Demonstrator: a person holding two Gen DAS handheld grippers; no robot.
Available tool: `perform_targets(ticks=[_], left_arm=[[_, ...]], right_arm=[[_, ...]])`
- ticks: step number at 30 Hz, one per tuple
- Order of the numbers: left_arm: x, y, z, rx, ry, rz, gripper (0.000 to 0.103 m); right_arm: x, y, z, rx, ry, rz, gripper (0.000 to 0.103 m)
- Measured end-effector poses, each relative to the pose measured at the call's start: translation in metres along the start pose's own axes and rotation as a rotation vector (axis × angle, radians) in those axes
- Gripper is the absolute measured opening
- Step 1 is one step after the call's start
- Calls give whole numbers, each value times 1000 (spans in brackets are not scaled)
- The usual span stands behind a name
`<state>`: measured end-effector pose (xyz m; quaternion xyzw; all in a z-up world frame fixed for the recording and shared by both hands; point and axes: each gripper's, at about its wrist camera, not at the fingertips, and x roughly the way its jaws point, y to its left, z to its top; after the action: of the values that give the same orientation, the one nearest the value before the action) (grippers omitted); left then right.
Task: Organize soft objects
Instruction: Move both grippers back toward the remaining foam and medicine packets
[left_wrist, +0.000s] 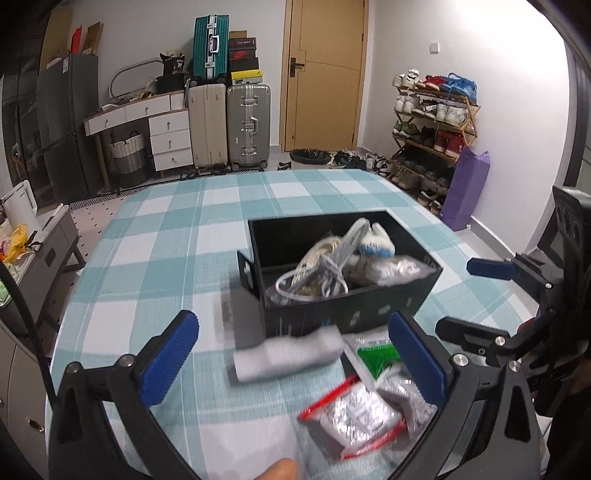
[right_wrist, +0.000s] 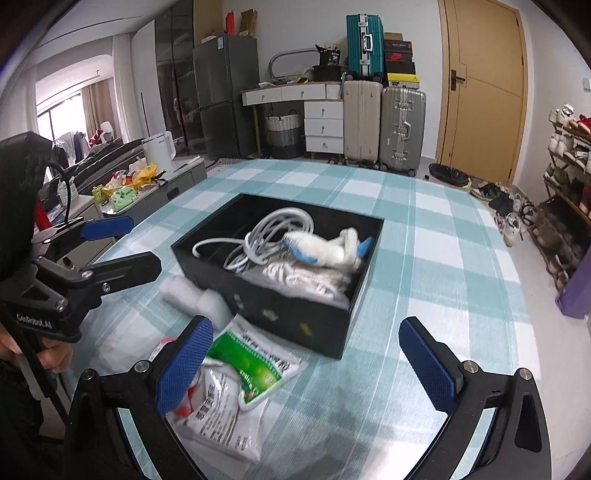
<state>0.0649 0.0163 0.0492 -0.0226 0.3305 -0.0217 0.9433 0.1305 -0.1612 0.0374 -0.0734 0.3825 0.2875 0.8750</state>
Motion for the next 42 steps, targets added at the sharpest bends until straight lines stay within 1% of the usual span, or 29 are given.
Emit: perform_targets(ticks=[4,11,14,16,19,24,33,36,40,42], left_arm=[[-3,-4,-14,-2,10,-6,103],[-1,-6,-29,-10,28,-17,103],[3,-6,-35,0,39,-16,103],[7,-5,-40,3,53,-14,103],[10,-4,-46,6,69,-13,103],[13,-4,-54,8,81,-21,103],[14,0,-57,-6,88,-30,103],[15,1,-58,-7,91,-30,103],[15,0,-58,0,95,-31,103],[16,0,-59,2,96,-32,103]], right_arm=[[0,2,-8,-1,17,8,102],[3,9,-17,-17,55,28,102],[9,11,-24,-24,104,50,102],[17,12,-29,-30,145,49,102],[26,13,-34,-28,183,52,102],[31,17,-37,-33,196,72,102],[46,24,-43,-42,243,83,102],[48,20,-44,-45,258,66,102],[52,9,-49,-43,285,5,102],[54,3,-50,-40,284,-13,102]])
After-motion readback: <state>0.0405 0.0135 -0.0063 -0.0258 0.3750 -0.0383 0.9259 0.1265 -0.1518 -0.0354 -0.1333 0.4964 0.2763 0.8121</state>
